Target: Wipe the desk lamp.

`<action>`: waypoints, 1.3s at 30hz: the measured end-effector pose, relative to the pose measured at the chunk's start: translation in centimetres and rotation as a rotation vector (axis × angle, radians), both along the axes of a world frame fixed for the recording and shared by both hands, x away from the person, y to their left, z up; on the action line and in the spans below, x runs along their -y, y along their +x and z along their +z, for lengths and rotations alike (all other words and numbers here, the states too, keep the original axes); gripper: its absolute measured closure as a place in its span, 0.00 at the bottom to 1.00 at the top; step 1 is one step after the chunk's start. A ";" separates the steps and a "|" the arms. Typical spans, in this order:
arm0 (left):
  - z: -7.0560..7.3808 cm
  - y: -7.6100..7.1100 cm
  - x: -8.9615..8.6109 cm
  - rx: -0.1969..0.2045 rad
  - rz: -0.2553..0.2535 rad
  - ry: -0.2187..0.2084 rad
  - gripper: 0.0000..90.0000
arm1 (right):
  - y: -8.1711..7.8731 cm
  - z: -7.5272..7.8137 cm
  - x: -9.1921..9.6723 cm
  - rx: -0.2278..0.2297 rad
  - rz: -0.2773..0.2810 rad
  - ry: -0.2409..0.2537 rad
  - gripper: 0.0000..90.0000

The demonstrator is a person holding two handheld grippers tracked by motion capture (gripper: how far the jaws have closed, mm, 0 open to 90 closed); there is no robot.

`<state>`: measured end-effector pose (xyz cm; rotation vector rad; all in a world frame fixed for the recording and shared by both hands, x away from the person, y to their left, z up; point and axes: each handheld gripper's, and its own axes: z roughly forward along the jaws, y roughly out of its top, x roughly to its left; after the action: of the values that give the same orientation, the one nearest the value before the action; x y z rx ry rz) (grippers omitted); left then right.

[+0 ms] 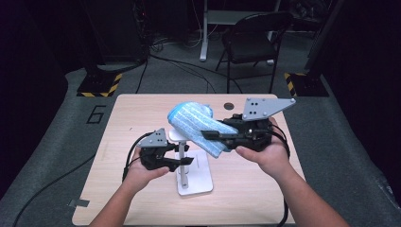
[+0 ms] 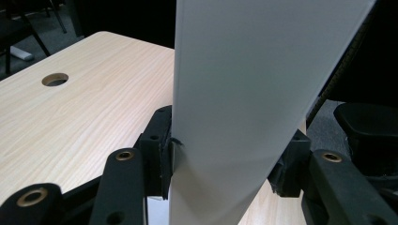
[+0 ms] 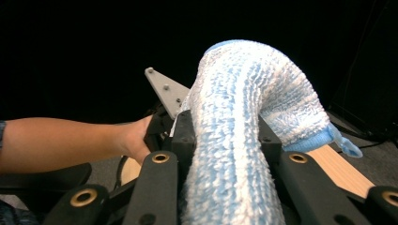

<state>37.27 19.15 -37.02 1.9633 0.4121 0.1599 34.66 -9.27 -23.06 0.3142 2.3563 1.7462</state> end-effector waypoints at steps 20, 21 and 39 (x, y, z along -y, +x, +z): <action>-1.3 -0.1 0.0 -0.014 0.005 -0.025 0.56 | 1.8 -1.3 -2.2 0.001 -0.035 -0.048 0.76; -1.3 -0.1 0.0 -0.007 0.005 -0.021 0.56 | 1.8 -1.3 -2.4 0.001 -0.035 -0.049 0.76; -1.2 0.0 0.1 -0.001 0.008 -0.006 0.56 | 1.7 -1.1 -4.9 0.004 0.011 -0.040 0.76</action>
<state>37.22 19.10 -38.22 1.9563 0.4213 0.1625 36.35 -4.37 -24.16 0.2917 2.3911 1.7003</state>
